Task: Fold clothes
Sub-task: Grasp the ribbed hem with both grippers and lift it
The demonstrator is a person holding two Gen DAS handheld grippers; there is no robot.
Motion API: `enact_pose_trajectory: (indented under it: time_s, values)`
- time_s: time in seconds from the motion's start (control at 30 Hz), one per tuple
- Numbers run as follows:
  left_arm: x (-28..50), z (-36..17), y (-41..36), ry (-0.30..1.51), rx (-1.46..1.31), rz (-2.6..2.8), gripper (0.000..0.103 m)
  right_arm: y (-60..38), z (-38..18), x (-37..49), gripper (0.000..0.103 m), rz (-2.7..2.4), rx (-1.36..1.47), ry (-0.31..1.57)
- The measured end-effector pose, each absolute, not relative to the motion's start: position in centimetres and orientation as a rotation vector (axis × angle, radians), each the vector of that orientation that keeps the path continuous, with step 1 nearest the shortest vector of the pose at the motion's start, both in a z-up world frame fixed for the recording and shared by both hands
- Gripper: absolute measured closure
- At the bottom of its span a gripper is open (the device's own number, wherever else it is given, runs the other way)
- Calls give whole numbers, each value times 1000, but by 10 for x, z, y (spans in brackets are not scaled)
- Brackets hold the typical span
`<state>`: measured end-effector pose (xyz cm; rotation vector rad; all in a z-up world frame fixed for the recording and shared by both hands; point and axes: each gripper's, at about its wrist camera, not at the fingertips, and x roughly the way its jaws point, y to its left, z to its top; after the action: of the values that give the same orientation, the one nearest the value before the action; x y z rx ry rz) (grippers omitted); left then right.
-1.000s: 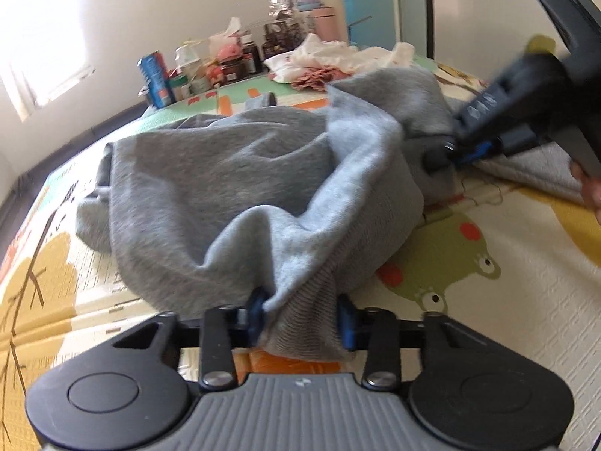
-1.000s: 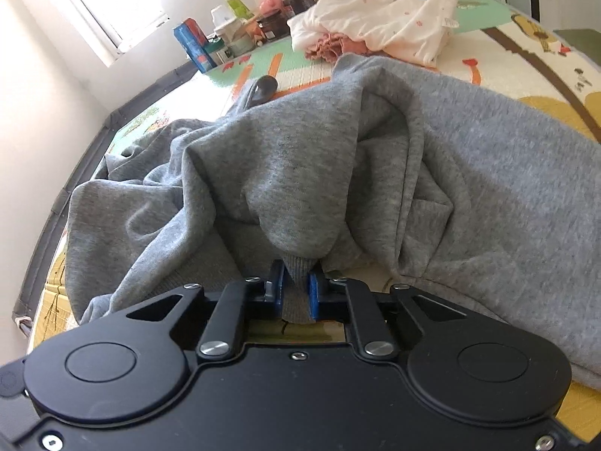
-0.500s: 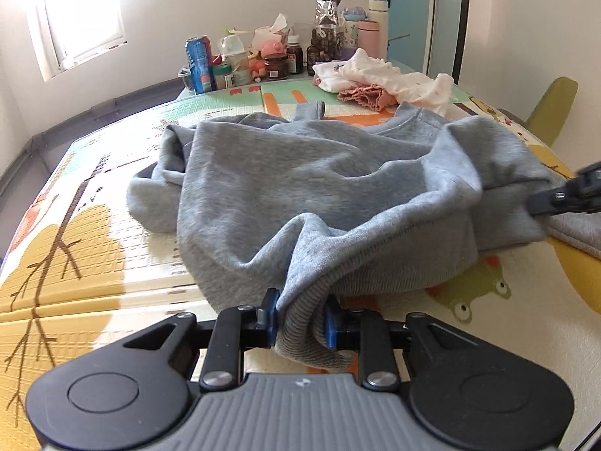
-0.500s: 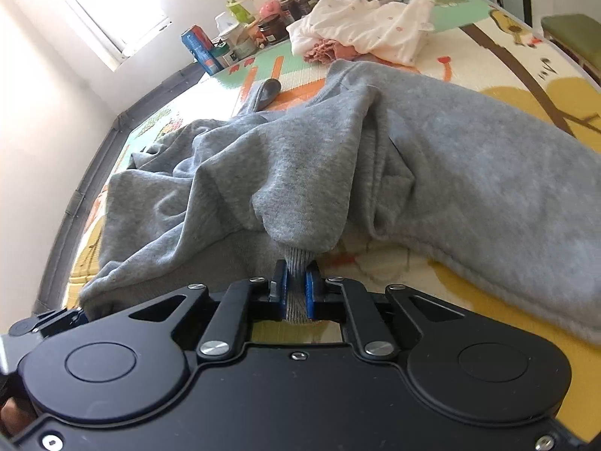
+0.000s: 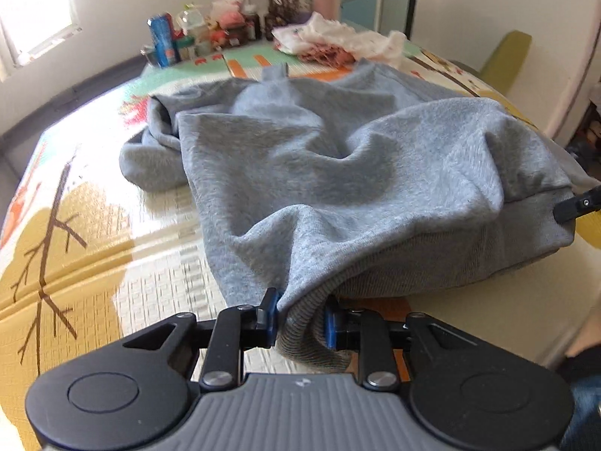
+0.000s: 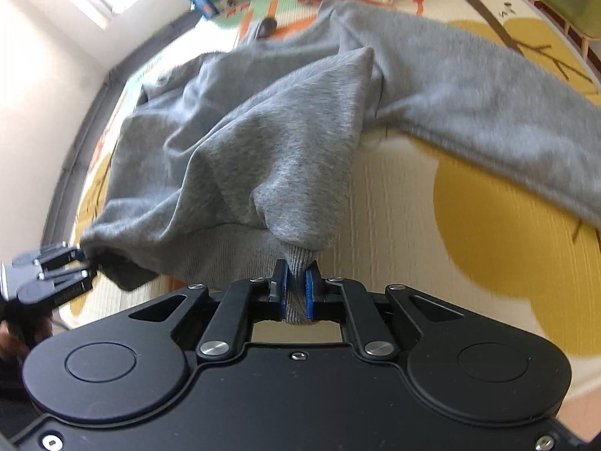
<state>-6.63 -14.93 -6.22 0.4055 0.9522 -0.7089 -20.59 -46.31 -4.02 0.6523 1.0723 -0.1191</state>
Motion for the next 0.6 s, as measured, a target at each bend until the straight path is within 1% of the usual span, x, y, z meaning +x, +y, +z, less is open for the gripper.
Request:
enact_pose_trajectory:
  time_s: [0.43,0.6]
  values:
    - [-83,-65,-112,1092,439,-764,77,-416,-44,-256,96,-106,665,1279]
    - [-82,-75,-103,1164,439,-786,73,-410,-54,-264,96,-129,660,1335]
